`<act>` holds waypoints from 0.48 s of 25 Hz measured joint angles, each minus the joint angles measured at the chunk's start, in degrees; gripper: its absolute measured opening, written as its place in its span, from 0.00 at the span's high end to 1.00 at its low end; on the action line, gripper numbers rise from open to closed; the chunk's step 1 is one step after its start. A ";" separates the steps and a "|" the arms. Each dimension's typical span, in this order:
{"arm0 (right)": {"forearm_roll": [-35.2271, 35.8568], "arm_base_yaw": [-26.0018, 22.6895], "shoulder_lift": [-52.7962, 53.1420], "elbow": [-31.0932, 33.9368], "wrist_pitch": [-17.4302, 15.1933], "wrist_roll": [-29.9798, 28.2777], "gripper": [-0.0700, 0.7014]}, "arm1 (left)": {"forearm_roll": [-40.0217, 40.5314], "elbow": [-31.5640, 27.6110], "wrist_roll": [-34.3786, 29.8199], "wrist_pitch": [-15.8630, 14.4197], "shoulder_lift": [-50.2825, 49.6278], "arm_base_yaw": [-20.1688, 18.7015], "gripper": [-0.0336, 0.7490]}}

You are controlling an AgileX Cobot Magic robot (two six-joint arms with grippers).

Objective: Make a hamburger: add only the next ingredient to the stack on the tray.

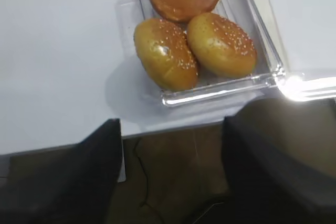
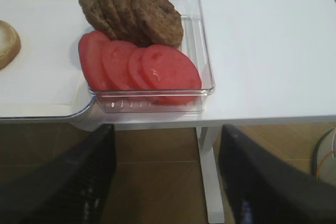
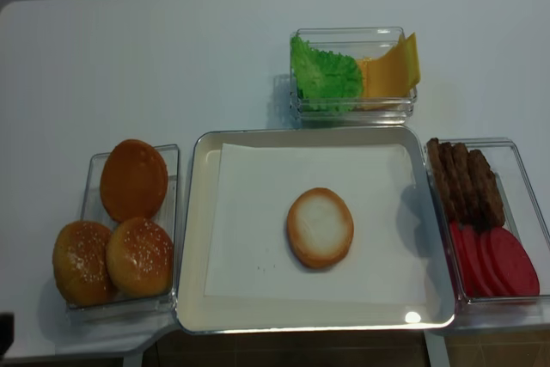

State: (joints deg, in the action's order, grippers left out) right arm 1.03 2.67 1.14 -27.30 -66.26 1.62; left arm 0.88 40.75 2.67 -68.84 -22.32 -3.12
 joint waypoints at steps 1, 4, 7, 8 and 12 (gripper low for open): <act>0.00 0.00 0.00 0.00 0.00 0.00 0.30 | 0.22 -0.53 0.10 -1.01 2.28 0.00 0.39; 0.00 0.00 0.00 0.00 0.00 0.00 0.30 | 0.36 -1.89 0.69 -3.14 8.46 0.00 0.39; 0.00 0.00 0.00 0.00 0.00 0.00 0.30 | 0.36 -3.21 0.98 -3.81 13.96 0.00 0.39; 0.00 0.00 0.00 0.00 0.00 0.00 0.30 | 0.36 -3.73 0.97 -3.90 15.67 0.00 0.39; 0.00 0.00 0.00 0.00 0.00 0.00 0.30 | 0.36 -5.80 1.10 -4.30 20.98 0.00 0.39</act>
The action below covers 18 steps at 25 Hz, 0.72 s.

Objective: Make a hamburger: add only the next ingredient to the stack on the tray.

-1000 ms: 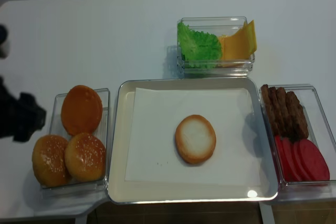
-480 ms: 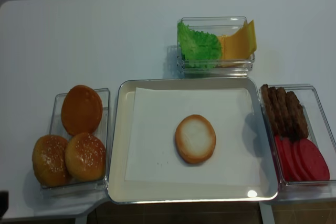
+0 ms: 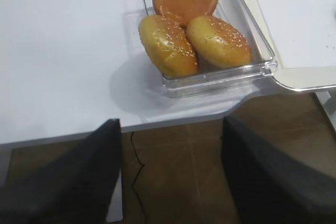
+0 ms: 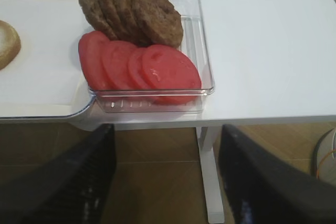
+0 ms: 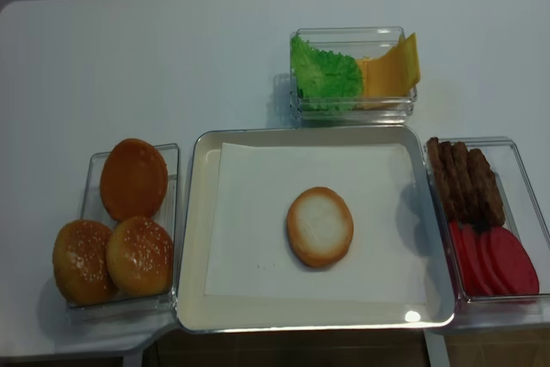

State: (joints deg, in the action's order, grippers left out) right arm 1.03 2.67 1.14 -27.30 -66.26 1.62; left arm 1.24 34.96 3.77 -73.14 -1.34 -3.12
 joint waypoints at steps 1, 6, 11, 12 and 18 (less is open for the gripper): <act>0.00 0.00 0.00 0.00 0.00 0.00 0.30 | -0.22 -0.50 0.00 0.00 1.12 0.00 0.39; 0.00 0.00 0.00 0.00 0.00 0.00 0.30 | -1.24 -4.03 0.00 -0.12 2.30 0.00 0.39; 0.00 0.00 0.00 0.00 0.00 0.00 0.30 | -1.24 -4.84 0.00 1.26 2.30 0.00 0.39; 0.00 0.00 0.00 0.00 0.00 0.00 0.30 | -1.24 -4.84 0.00 1.44 2.30 0.00 0.39; 0.00 0.00 0.00 0.00 0.00 0.00 0.30 | -1.24 -7.00 0.00 4.33 2.30 0.00 0.39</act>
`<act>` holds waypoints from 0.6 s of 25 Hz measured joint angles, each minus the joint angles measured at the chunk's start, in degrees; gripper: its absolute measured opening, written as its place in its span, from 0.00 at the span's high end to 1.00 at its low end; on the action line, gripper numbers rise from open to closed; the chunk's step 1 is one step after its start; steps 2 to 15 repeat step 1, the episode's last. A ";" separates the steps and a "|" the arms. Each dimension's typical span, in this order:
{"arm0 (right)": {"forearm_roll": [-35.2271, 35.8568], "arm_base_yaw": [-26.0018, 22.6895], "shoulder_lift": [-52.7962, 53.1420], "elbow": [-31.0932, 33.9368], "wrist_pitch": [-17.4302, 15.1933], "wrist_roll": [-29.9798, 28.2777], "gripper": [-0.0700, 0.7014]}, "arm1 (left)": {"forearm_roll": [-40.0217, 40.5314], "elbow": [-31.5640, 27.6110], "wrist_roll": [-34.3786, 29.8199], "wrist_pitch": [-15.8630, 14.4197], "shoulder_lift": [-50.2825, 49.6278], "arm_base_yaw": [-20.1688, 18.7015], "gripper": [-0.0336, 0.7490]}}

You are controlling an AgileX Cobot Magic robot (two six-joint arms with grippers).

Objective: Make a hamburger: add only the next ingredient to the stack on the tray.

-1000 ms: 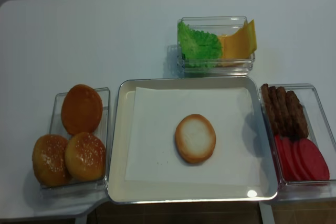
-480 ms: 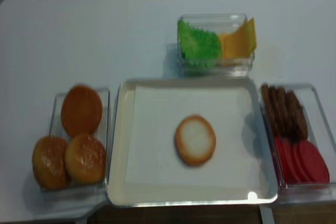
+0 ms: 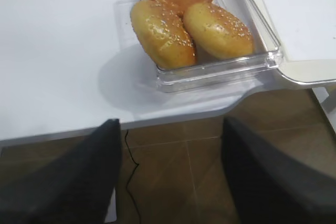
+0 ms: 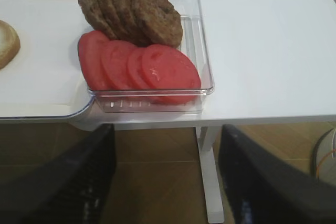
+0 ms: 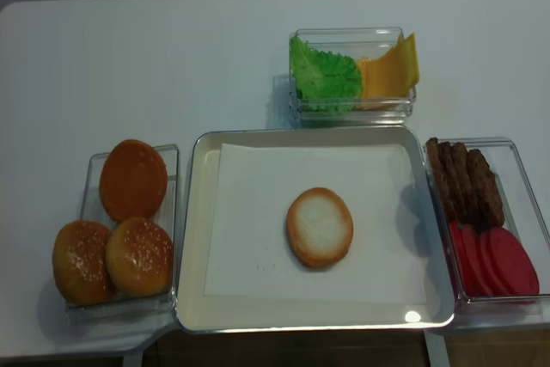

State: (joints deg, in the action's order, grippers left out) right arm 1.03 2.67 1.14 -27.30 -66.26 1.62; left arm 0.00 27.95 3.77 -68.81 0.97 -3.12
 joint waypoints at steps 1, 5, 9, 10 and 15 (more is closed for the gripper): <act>0.00 0.00 0.00 0.00 0.00 0.00 0.30 | 0.00 0.00 0.00 0.09 0.00 0.00 0.39; 0.00 0.00 0.00 0.00 0.00 0.00 0.30 | 0.00 0.00 0.00 0.09 0.00 0.00 0.39; 0.00 0.00 0.00 0.00 0.00 0.00 0.30 | 0.00 0.00 0.00 0.09 0.00 0.00 0.39; 0.00 0.00 0.00 0.00 0.00 0.00 0.30 | 0.00 0.00 0.00 0.09 0.00 0.00 0.39; 0.00 0.00 0.00 0.00 0.00 0.00 0.30 | 0.00 0.00 0.00 0.09 0.00 0.00 0.39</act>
